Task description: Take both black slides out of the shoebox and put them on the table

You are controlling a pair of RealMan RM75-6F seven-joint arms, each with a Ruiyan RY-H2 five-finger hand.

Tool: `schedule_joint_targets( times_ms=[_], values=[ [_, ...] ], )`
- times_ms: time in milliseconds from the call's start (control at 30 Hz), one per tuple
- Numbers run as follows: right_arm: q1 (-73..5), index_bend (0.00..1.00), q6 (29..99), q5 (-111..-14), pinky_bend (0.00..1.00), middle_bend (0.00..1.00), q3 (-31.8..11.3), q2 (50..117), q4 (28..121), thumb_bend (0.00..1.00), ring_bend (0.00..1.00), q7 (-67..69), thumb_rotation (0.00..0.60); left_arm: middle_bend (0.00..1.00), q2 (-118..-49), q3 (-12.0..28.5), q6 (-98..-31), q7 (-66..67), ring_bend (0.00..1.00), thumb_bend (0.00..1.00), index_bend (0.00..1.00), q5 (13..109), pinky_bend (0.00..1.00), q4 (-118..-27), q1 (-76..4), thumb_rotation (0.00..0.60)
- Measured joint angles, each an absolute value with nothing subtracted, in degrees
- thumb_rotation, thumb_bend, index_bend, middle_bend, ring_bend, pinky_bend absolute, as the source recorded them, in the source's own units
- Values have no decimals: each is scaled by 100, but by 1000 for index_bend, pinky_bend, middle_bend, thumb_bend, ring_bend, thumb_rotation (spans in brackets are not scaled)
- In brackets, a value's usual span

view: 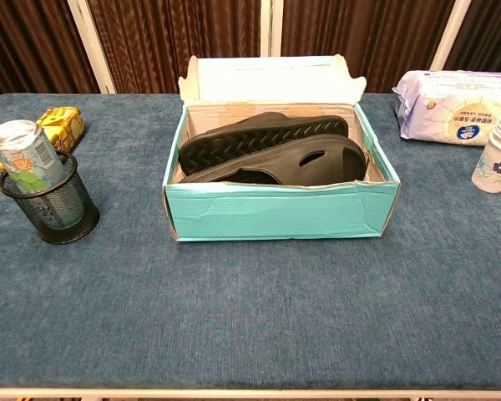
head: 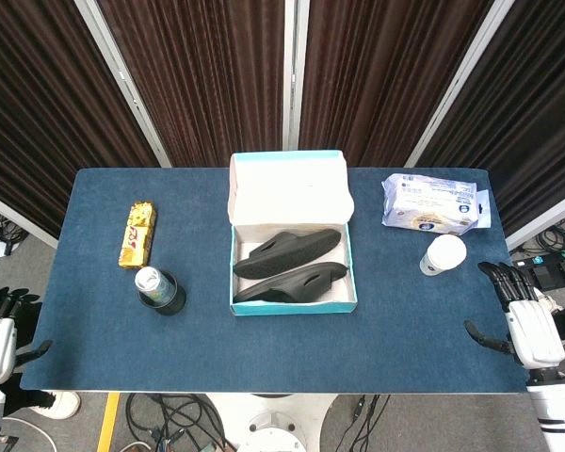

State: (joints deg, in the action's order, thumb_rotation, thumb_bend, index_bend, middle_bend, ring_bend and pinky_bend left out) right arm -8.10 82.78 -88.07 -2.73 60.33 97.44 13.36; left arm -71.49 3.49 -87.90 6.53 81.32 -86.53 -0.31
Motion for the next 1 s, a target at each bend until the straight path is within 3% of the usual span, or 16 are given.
schedule_joint_targets(
  times_ms=[333, 567, 833, 1000],
  values=[
    [-896, 76, 8181, -8951, 3, 97, -272, 6016, 9723, 138, 0, 1392, 600, 193, -7132, 334, -8759, 588, 106, 0, 280, 8120, 87, -8658, -22, 600],
    [-1405, 84, 7635, -9078, 121, 183, -432, 5944, 9853, 56, 54, 1192, 600, 193, -7127, 339, -8728, 530, 106, 0, 280, 8131, 86, -8643, -46, 600],
    [-2662, 163, 6015, -8734, 173, 217, -909, 6050, 9952, 3, 84, 642, 600, 192, -7139, 305, -8723, 450, 106, 0, 280, 8105, 86, -8597, -2, 600],
    [-3734, 164, 4830, -8135, 180, 212, -1205, 6510, 9756, 0, 84, -116, 600, 193, -7150, 281, -8699, 414, 106, 0, 280, 8047, 86, -8557, 36, 600]
  ],
)
